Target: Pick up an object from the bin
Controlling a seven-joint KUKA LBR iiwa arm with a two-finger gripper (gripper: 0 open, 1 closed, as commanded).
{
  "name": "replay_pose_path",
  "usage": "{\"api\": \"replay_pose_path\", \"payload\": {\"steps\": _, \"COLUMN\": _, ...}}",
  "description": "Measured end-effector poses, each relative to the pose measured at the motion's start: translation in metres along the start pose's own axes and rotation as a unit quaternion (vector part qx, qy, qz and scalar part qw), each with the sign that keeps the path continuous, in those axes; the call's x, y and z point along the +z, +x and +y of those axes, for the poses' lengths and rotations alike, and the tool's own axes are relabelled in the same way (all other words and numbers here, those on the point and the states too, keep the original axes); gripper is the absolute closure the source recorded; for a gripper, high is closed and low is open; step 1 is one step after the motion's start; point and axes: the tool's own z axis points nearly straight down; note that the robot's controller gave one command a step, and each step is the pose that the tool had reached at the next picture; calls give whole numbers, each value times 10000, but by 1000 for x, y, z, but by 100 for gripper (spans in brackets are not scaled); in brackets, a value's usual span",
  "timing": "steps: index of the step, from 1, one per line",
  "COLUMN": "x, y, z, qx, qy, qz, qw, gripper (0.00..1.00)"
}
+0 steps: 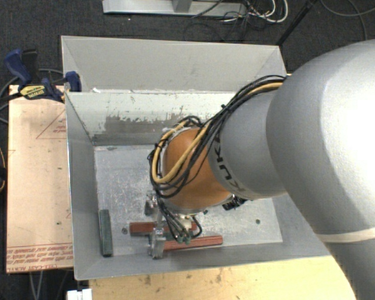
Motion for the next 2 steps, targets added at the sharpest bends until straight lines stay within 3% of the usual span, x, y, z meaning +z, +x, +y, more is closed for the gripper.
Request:
{"api": "replay_pose_path", "payload": {"steps": 1, "x": -2, "y": 1, "z": 0, "qx": 1, "qy": 5, "qz": 24, "qw": 10000, "gripper": 100}}
{"api": "replay_pose_path", "payload": {"steps": 2, "x": -162, "y": -48, "z": -44, "qx": 192, "qy": -1, "qz": -37, "qw": 9998, "gripper": 100}}
